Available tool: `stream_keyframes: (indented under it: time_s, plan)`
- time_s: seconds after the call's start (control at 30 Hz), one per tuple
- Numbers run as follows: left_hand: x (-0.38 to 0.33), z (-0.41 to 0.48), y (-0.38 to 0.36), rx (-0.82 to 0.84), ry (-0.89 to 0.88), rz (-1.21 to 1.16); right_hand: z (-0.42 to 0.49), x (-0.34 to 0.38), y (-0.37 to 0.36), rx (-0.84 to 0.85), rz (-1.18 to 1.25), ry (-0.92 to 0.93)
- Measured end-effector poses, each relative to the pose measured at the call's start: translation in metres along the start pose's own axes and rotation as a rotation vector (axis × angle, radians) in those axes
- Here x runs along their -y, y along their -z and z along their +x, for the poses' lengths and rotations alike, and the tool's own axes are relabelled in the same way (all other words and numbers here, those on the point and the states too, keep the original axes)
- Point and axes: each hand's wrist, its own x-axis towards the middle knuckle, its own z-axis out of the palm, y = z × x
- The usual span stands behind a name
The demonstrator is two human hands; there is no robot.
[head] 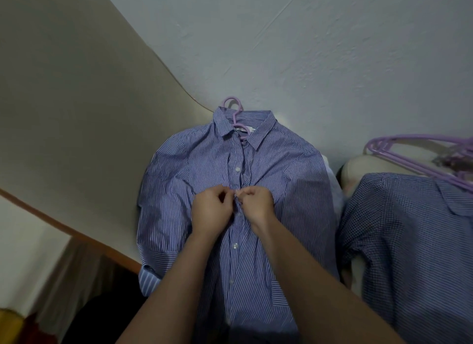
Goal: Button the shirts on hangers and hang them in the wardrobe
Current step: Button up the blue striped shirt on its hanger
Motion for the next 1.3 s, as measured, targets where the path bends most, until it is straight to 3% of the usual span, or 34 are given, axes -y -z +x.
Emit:
stream_keyframes:
  time_s: [0.1, 0.23, 0.3, 0.43, 0.53, 0.63, 0.73, 0.93, 1.1, 1.3]
  plan:
    - [-0.015, 0.010, 0.011, 0.121, -0.246, 0.366, 0.000, 0.002, 0.002, 0.015, 0.019, -0.003]
    - [-0.023, 0.032, 0.022, 0.420, -0.288, 0.519, -0.003, 0.001, 0.003, 0.055, 0.053, 0.010]
    - [-0.020, 0.042, 0.025, 0.524, -0.218, 0.372, -0.003, 0.000, 0.005, 0.076, 0.112, -0.009]
    - [-0.013, 0.048, 0.024, 0.630, 0.155, -0.158, -0.002, 0.001, 0.012, 0.106, 0.133, -0.039]
    - [-0.012, 0.045, 0.023, 0.659, 0.288, -0.277, 0.000, -0.001, 0.013, 0.107, 0.086, -0.018]
    - [-0.009, 0.044, 0.020, 0.636, 0.340, -0.281, 0.002, -0.004, 0.014, 0.101, 0.062, -0.019]
    - [-0.006, 0.042, 0.014, 0.530, 0.242, -0.110, 0.005, -0.004, 0.016, 0.117, 0.080, -0.032]
    - [-0.017, -0.005, 0.023, 0.161, 0.114, -0.089, -0.004, 0.002, 0.023, 0.163, -0.026, 0.069]
    - [-0.013, -0.043, 0.016, 0.152, 0.148, -0.077, -0.037, -0.012, 0.023, 0.059, -0.347, 0.320]
    - [-0.014, -0.041, 0.019, 0.117, 0.295, -0.153, -0.067, -0.025, 0.030, 0.049, -0.557, 0.435]
